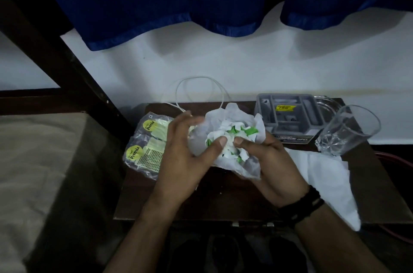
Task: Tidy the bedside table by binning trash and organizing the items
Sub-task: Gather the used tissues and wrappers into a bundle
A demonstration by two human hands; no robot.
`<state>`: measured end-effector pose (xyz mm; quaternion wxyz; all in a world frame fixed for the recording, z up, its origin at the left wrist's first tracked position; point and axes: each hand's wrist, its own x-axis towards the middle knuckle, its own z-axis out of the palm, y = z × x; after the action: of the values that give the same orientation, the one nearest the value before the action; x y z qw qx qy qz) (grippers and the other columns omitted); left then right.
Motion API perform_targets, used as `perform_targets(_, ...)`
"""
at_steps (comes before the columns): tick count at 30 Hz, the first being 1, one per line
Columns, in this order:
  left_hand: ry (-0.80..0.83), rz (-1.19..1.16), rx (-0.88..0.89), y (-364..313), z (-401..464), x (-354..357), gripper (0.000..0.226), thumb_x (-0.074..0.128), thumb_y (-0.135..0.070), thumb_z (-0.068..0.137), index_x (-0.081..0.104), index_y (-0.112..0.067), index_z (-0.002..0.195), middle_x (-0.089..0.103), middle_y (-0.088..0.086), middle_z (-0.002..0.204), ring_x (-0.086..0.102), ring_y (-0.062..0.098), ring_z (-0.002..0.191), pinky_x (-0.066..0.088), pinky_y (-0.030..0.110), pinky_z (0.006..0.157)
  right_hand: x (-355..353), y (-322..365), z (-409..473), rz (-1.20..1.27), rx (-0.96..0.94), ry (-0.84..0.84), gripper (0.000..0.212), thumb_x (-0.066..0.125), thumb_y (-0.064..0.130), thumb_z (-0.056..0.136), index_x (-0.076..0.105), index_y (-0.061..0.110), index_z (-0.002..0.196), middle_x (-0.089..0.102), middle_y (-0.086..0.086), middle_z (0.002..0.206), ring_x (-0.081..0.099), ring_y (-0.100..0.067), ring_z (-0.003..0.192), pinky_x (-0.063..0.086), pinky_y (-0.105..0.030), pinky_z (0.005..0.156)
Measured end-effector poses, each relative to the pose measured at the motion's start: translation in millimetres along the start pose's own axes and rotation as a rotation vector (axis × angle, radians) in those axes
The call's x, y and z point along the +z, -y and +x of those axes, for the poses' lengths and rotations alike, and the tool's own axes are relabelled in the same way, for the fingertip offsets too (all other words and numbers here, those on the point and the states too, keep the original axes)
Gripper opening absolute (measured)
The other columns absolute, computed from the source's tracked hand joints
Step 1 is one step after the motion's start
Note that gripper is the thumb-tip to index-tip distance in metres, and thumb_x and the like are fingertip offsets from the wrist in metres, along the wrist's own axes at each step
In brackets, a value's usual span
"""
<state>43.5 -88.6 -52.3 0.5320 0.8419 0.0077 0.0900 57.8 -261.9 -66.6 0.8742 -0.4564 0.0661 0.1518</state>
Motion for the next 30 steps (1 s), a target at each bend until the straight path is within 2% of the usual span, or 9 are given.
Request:
perform_targets(2,0.153,-0.211,-0.326,-6,2,-7,0.061,0.081,-0.045,0.077,0.055,-0.035,0.13,0.061,-0.017,0.129,0.059,-0.012,0.113,0.05,0.019,0.094,4,2,-2,0.008,0.016,0.019,0.036,0.052,-0.007,0.096,0.062,-0.002,0.13,0.069,-0.023,0.127,0.066,-0.039,0.12,0.055,-0.046,0.1)
perform_targets(5,0.307,-0.399,-0.548,-17,2,-16,0.038,0.078,-0.028,0.084,0.067,-0.027,0.12,0.078,-0.003,0.105,0.077,0.015,0.085,0.06,0.029,0.067,3,1,-3,-0.035,0.01,0.061,0.037,0.052,-0.007,0.096,0.06,-0.003,0.132,0.07,-0.022,0.126,0.067,-0.038,0.119,0.059,-0.042,0.094)
perform_targets(11,0.228,-0.442,-0.63,-18,2,-18,0.031,0.075,-0.014,0.083,0.07,-0.032,0.108,0.077,-0.002,0.094,0.074,0.021,0.071,0.049,0.031,0.067,5,1,-4,-0.123,0.008,0.126,0.038,0.05,-0.01,0.096,0.059,-0.004,0.133,0.07,-0.021,0.127,0.066,-0.038,0.12,0.056,-0.045,0.099)
perform_targets(16,0.178,-0.551,-0.708,-23,0,-13,0.036,0.056,-0.008,0.089,0.073,-0.039,0.083,0.072,-0.003,0.074,0.063,0.015,0.047,0.034,0.028,0.061,10,1,-8,-0.08,0.066,0.131,0.029,0.063,-0.004,0.083,0.075,0.001,0.11,0.077,-0.017,0.107,0.076,-0.029,0.095,0.062,-0.035,0.074)
perform_targets(21,0.037,-0.788,-0.893,-16,2,-14,0.019,0.038,-0.022,0.097,0.056,-0.029,0.094,0.066,-0.015,0.058,0.062,0.002,0.041,0.038,0.034,0.07,4,8,-9,0.043,0.231,0.4,0.066,0.045,0.004,0.08,0.051,0.02,0.144,0.065,-0.007,0.127,0.065,-0.019,0.101,0.053,-0.045,0.086)
perform_targets(24,-0.043,-0.91,-0.986,-14,2,-9,0.018,0.038,-0.021,0.096,0.055,-0.028,0.094,0.069,-0.015,0.065,0.064,0.004,0.042,0.038,0.039,0.078,6,2,-10,-0.114,0.124,0.414,0.082,0.046,-0.016,0.08,0.048,0.034,0.146,0.063,-0.001,0.14,0.063,-0.02,0.123,0.054,-0.052,0.094)
perform_targets(26,-0.044,-0.93,-1.008,-14,1,-4,0.021,0.037,-0.02,0.095,0.057,-0.027,0.095,0.07,-0.013,0.069,0.065,0.004,0.043,0.039,0.037,0.08,10,-3,-12,-0.218,0.005,0.383,0.093,0.058,-0.024,0.083,0.04,0.038,0.15,0.062,0.005,0.141,0.061,-0.017,0.125,0.057,-0.044,0.096)
perform_targets(28,0.012,-0.872,-0.969,-17,-1,2,0.026,0.038,-0.017,0.093,0.062,-0.026,0.099,0.071,-0.009,0.072,0.066,0.006,0.046,0.039,0.033,0.071,12,-8,-12,-0.298,-0.138,0.369,0.098,0.066,-0.021,0.082,0.031,0.033,0.155,0.057,0.006,0.147,0.057,-0.015,0.132,0.052,-0.037,0.102)
perform_targets(30,0.093,-0.699,-0.814,-20,-6,9,0.027,0.044,-0.014,0.09,0.067,-0.029,0.092,0.073,-0.006,0.073,0.07,0.013,0.061,0.038,0.032,0.072,15,-9,-10,-0.293,-0.199,0.218,0.082,0.072,-0.006,0.081,0.045,0.032,0.148,0.062,0.005,0.142,0.06,-0.016,0.129,0.051,-0.039,0.103)
